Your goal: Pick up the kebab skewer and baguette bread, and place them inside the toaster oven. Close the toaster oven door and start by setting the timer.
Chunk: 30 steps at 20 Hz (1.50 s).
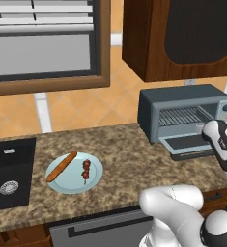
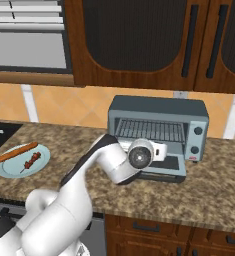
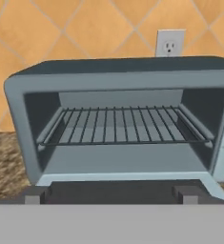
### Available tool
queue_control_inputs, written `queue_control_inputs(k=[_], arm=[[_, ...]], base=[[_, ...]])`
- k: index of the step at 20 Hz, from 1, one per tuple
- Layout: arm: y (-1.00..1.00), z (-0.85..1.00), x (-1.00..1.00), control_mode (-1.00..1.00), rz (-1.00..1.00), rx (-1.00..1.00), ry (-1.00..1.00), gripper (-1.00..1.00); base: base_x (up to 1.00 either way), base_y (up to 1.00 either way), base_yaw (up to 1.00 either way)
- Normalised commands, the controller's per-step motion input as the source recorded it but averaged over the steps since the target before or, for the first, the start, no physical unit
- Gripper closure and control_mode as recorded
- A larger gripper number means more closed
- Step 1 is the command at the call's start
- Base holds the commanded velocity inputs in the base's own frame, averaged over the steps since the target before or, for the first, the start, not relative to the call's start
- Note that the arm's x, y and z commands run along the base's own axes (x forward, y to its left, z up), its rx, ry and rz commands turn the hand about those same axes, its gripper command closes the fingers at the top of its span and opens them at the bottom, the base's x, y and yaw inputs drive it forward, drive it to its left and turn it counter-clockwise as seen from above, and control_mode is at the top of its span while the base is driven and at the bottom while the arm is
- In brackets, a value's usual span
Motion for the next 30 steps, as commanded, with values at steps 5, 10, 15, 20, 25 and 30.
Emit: queue_control_inputs(k=[5,10,15,20,25,30], arm=[[-0.05,0.00,0.30,-1.00,0.00,0.00,-0.01,-1.00],[0.00,0.00,0.38,-1.00,0.00,0.00,0.00,-1.00],[0.00,-0.10,0.32,-1.00,0.00,-0.03,0.00,-1.00],[0.00,-0.26,0.23,-1.00,0.00,-0.07,-0.01,-1.00],[0.00,-0.12,0.35,-1.00,-0.01,0.00,0.00,-1.00],[-0.06,0.00,0.32,-1.00,0.00,0.01,0.00,-1.00]], base=[[0.00,0.00,0.00],[0.00,0.00,0.00],[0.00,0.00,0.00],[0.00,0.00,0.00],[0.00,0.00,0.00],[0.00,0.00,0.00]])
